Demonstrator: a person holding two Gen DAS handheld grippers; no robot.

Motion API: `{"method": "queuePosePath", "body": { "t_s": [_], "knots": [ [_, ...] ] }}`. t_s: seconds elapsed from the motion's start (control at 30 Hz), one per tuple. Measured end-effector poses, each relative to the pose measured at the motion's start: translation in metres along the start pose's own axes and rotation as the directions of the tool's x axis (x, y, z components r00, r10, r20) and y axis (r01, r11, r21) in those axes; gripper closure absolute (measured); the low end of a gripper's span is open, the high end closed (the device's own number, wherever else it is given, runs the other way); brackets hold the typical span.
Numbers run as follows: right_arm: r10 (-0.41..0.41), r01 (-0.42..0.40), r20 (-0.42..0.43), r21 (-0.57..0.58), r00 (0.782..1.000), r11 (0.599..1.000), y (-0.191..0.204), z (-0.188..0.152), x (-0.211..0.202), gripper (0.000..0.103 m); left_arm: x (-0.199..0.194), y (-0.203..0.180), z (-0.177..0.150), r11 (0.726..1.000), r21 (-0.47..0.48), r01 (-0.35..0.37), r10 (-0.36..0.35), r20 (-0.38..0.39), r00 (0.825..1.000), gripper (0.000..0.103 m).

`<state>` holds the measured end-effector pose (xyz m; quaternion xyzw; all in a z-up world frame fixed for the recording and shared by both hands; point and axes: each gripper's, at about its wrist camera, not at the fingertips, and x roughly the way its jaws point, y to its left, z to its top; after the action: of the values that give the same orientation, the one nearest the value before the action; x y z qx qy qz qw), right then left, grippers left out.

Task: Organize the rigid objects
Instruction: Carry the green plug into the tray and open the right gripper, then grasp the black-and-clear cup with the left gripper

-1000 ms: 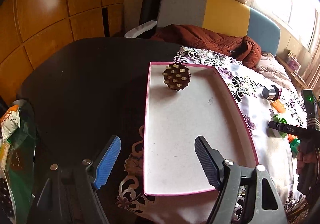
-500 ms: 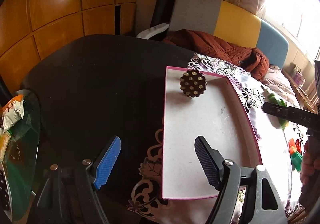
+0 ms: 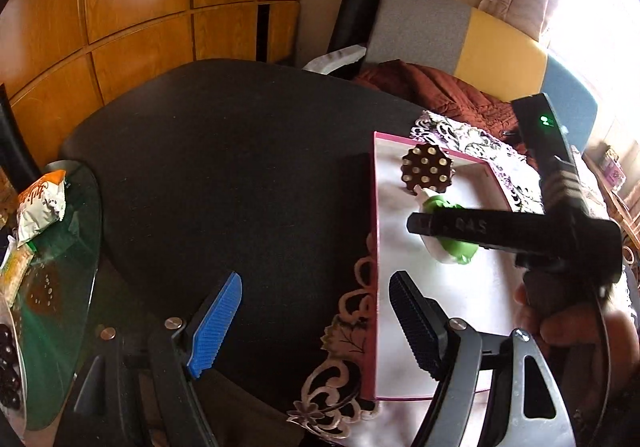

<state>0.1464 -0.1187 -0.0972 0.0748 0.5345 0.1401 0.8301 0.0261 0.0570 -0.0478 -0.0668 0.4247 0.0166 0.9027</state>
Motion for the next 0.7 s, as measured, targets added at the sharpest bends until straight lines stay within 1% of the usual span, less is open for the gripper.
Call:
{"method": "queuePosePath", "body": {
  "t_s": [0.23,0.3,0.37,0.43,0.53,0.6,0.7],
  "knots": [
    [0.028,-0.028,0.005,-0.028,1.000,0.999,-0.002,-0.004,-0.002,0.048,0.002,0.000,0.000,1.000,-0.008,-0.003,0.003,-0.003,1.000,0.025],
    [0.041,-0.040,0.014,-0.028,0.999,0.999,-0.004,-0.007,-0.008,0.043,0.002,-0.002,0.000,1.000,-0.002,-0.005,0.005,0.000,1.000,0.025],
    [0.044,-0.042,0.039,-0.031,0.998,0.999,-0.004,-0.011,-0.018,0.041,0.001,-0.003,0.000,1.000,0.003,-0.003,0.003,0.003,1.000,0.025],
    [0.044,-0.041,0.064,-0.041,0.997,0.998,-0.005,-0.017,-0.030,0.038,-0.001,-0.005,0.000,1.000,0.010,-0.004,0.004,0.008,1.000,0.025],
    [0.037,-0.030,0.104,-0.063,0.994,0.998,-0.008,-0.023,-0.046,0.037,-0.004,-0.009,0.000,1.000,0.017,0.001,-0.001,0.013,1.000,0.025],
    [0.022,-0.012,0.130,-0.073,0.991,0.997,-0.012,-0.027,-0.057,0.034,-0.006,-0.012,0.000,1.000,0.027,0.001,-0.002,0.015,1.000,0.025],
    [-0.010,0.026,0.175,-0.089,0.985,0.996,-0.021,-0.036,-0.077,0.033,-0.008,-0.018,-0.001,0.999,0.041,0.011,-0.011,0.017,1.000,0.025]
  ]
}}
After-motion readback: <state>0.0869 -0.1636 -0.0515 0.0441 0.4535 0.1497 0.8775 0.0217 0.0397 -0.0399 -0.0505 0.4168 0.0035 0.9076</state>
